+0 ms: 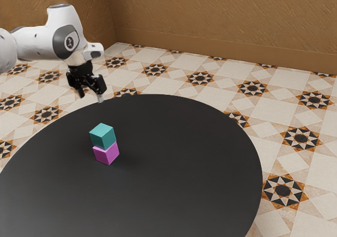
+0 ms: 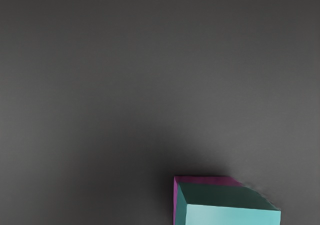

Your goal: Pick up the blue block with one arm, and put the blue block on the table with one arm

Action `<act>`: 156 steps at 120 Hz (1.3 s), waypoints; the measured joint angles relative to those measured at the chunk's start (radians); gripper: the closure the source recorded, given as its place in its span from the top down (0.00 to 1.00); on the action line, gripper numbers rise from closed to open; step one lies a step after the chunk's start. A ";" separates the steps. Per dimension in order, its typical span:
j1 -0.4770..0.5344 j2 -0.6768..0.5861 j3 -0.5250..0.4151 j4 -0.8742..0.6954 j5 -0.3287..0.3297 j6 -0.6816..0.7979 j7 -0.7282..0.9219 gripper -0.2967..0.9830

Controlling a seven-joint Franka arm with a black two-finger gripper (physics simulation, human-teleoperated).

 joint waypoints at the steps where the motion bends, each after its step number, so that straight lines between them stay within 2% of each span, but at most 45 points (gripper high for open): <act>1: -0.001 0.003 0.000 0.000 -0.001 0.002 0.000 0.75; 34: -0.019 0.035 0.000 -0.032 -0.022 0.038 0.008 0.75; 52: -0.050 -0.048 -0.004 -0.187 -0.025 0.086 0.005 0.75; 68: -0.071 -0.082 -0.008 -0.239 -0.009 0.117 0.003 0.75; 101: -0.082 -0.042 -0.008 -0.250 0.063 0.167 -0.001 0.75; 156: -0.089 0.007 -0.008 -0.268 0.077 0.212 -0.003 0.75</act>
